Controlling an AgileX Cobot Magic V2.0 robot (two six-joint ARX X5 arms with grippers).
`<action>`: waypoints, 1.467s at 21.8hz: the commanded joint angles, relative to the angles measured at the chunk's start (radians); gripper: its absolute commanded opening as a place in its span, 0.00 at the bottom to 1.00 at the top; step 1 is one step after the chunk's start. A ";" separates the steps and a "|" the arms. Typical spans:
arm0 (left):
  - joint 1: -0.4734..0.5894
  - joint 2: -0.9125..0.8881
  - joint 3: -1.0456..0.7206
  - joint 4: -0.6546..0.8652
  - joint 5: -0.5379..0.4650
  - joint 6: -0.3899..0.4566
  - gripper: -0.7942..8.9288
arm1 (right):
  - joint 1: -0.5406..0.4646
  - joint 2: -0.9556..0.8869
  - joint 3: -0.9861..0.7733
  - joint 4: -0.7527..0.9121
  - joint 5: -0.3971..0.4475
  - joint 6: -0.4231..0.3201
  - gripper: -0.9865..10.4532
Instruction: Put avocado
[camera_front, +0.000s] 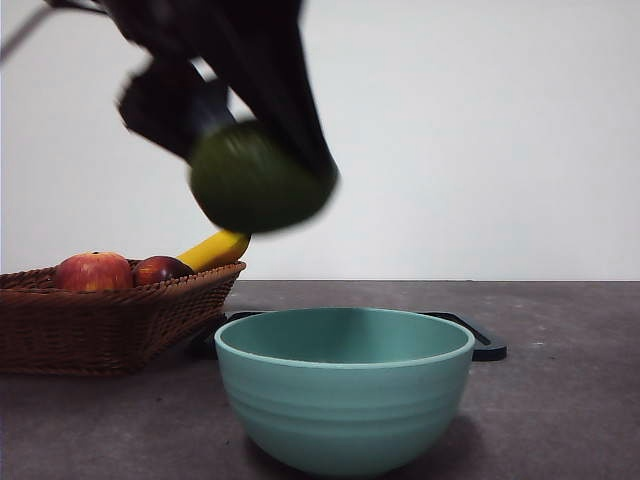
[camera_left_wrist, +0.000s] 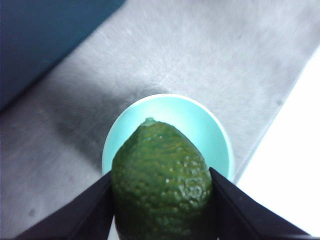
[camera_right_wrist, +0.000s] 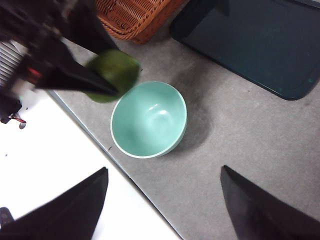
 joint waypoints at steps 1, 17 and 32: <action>-0.030 0.069 0.016 0.041 -0.010 -0.002 0.30 | 0.005 0.005 0.018 0.009 0.001 -0.004 0.40; -0.128 0.294 0.016 0.143 -0.091 0.077 0.31 | 0.005 0.005 0.018 0.009 0.001 -0.005 0.40; -0.124 0.230 0.026 0.146 -0.091 0.044 0.40 | 0.005 0.005 0.018 0.009 0.001 -0.005 0.40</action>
